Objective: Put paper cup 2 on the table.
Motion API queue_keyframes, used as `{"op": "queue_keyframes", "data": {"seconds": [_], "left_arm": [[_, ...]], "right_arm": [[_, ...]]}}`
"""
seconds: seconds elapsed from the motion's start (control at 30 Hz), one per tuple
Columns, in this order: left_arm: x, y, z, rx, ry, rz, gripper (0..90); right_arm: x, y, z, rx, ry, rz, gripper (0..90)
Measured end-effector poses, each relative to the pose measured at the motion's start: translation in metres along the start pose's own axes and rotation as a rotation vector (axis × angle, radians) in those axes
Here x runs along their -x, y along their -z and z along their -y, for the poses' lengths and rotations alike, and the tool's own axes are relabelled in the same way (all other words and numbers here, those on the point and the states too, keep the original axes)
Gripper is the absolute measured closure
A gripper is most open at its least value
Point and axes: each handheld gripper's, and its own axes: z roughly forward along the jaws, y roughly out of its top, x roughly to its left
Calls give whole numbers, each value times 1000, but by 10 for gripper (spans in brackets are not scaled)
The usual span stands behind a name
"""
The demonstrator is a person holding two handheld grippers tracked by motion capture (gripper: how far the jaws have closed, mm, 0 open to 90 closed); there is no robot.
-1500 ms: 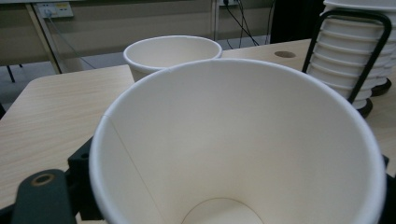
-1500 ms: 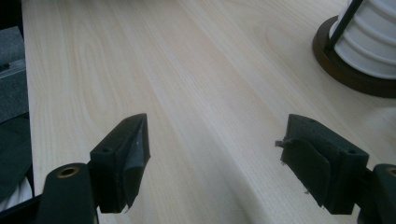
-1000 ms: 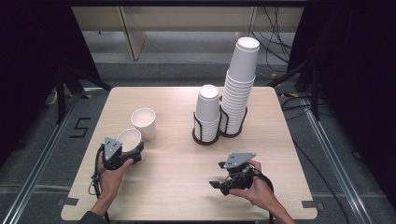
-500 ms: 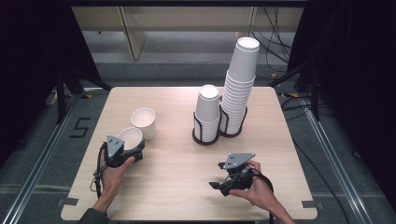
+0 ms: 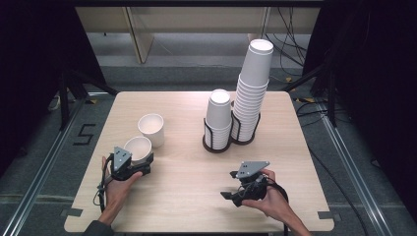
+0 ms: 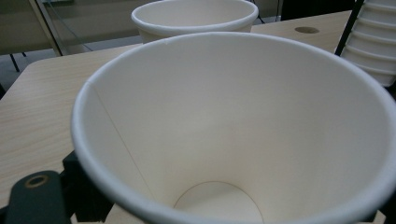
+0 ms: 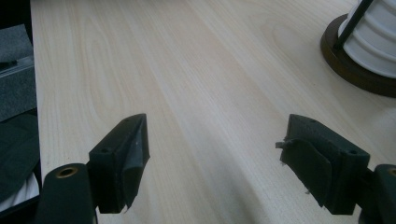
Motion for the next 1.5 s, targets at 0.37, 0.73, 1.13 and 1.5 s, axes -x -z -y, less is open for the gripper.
{"op": "queue_keyframes", "data": {"seconds": [0.37,0.73,1.13,1.5], "left_arm": [[3,3,0,-54,-26,-23,124],[5,5,2,-92,-29,-13,133],[8,7,6,-138,-43,-2,141],[8,20,12,-140,-32,3,143]], "right_arm": [[1,3,2,7,4,4,235],[0,7,4,4,-11,9,235],[1,9,5,9,-5,7,235],[2,11,7,12,1,7,235]]}}
